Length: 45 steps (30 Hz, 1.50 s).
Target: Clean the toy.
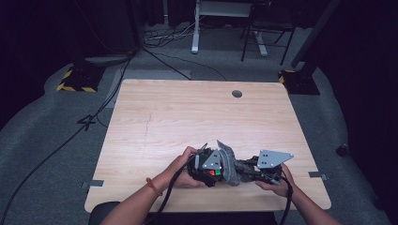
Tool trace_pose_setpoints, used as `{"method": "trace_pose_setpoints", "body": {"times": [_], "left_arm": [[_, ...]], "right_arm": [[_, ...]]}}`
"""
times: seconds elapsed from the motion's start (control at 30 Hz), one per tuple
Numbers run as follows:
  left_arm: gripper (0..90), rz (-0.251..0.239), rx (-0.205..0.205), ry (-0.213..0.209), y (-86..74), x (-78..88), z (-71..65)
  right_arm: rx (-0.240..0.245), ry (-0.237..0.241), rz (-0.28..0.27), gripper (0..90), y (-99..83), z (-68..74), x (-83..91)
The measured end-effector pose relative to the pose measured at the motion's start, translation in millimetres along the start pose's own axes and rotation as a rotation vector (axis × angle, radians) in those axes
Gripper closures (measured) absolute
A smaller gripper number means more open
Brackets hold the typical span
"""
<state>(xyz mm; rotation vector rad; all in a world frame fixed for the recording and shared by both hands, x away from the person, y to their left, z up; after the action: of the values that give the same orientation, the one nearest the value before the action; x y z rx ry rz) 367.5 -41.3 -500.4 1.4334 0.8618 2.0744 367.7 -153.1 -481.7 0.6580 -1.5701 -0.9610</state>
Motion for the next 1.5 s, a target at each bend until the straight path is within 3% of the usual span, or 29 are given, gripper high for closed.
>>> {"method": "trace_pose_setpoints", "body": {"times": [0.07,0.17,0.33,0.4,0.47,0.6,0.77,0.9,0.97,1.07,1.17,1.5], "left_arm": [[33.0,-0.014,0.007,-0.010,2.5,2.2,-0.4],[33.0,0.007,0.000,0.006,-0.6,-0.4,1.1],[33.0,0.033,0.021,-0.007,-5.5,-7.3,1.1],[33.0,0.036,0.018,-0.007,-5.7,-7.3,0.8],[33.0,0.021,0.028,-0.012,-4.1,-5.1,0.9],[33.1,-0.024,0.043,-0.005,0.5,0.4,2.5],[33.0,-0.083,0.064,-0.008,6.5,5.6,4.2],[32.9,-0.100,0.063,-0.011,8.2,6.4,3.6],[31.8,-0.077,0.058,-0.027,5.4,5.4,2.8],[32.4,-0.020,0.023,-0.017,-1.3,-1.1,-1.4],[32.4,-0.019,0.021,-0.023,-1.2,-1.8,-1.5],[32.3,-0.014,0.017,0.005,-0.5,0.0,2.7]], "right_arm": [[-0.028,0.001,0.031,78.3,-10.9,-4.2,-4.6],[-0.030,-0.008,0.060,78.3,-19.3,-5.7,-8.2],[0.001,0.016,-0.036,78.3,2.9,3.8,1.0],[0.021,0.012,-0.046,78.3,8.5,7.1,1.9],[0.020,0.009,-0.043,78.3,7.5,6.6,0.4],[-0.026,-0.009,0.031,78.3,-10.6,-3.9,-7.2],[-0.095,0.038,0.059,78.3,-26.1,-6.9,-12.6],[-0.128,0.110,-0.025,78.2,-19.4,0.0,-10.8],[-0.132,0.134,-0.057,78.3,-16.7,2.7,-9.2],[-0.140,0.170,-0.128,78.3,-8.7,4.8,-2.2],[-0.098,0.139,-0.101,78.3,-6.2,7.0,-0.2],[-0.076,0.113,-0.109,78.3,-0.7,6.0,0.8]]}}
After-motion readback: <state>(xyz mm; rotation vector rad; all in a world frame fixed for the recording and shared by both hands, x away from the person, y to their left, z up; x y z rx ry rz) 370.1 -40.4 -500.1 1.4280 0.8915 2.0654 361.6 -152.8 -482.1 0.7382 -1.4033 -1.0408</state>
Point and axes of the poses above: each handheld gripper's, and its own axes: x roughly backward along the jaws, y roughly out of its top, z roughly to its left, the point moved 9 cm from there along -x, roughly forward along the jaws, and after that the axes turned 7 degrees about y, right-handed, at the moved point
